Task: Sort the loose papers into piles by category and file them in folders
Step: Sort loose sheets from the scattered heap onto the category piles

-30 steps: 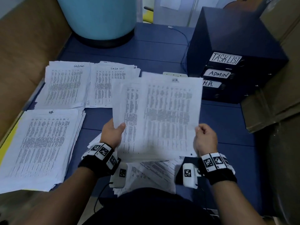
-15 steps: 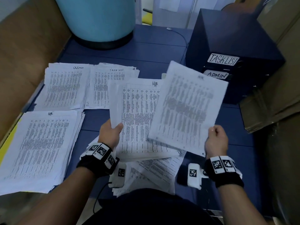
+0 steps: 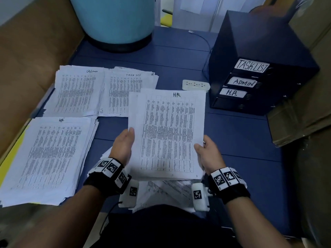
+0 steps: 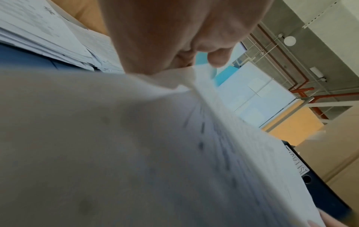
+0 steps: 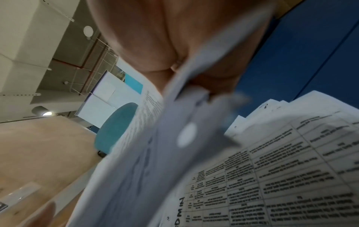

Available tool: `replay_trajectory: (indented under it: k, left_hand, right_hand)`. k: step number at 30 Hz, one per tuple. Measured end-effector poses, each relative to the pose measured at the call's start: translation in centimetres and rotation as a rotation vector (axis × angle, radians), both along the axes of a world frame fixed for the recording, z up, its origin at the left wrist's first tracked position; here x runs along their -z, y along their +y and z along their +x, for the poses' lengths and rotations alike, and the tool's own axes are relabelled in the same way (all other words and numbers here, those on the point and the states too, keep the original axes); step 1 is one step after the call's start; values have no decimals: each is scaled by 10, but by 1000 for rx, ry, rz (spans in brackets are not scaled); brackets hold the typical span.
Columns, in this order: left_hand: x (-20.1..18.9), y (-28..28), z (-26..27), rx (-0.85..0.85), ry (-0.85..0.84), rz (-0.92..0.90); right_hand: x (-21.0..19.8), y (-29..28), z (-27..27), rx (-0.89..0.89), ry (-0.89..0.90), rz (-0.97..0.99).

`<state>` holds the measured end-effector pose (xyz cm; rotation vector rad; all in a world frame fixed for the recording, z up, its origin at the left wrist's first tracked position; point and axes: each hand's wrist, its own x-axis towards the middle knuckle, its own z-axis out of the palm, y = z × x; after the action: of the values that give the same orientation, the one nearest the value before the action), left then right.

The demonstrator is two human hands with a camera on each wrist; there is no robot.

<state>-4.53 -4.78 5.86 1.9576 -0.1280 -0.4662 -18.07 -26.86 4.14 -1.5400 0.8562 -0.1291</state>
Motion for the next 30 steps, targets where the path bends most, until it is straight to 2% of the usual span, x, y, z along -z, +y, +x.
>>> replay_trajectory:
  k: [3,7,10,12,16,21,25,30]
  left_hand:
    - [0,15,4,7,10,-31]
    - [-1,45,17,41,-24,38]
    - [-1,81,33,-21,59,-17]
    - [2,113,44,-47,114,-29]
    - [17,186,72,-96,100,85]
    - [17,271,99,-256,69,254]
    - [17,321,111,-399,63,253]
    - [15,340,113,-374,51,251]
  right_hand:
    - [-8,15,8,-44,12,-69]
    - [-22,53,25,-148,-6,51]
    - [-12,98,47,-155,58,115]
    - [1,126,64,-179,94,83]
    - [18,182,103,-268,168,2]
    - [28,259,154,-402,206,67]
    - [39,310,186,-501,264,-86]
    - [53,351,205,-467,408,-335]
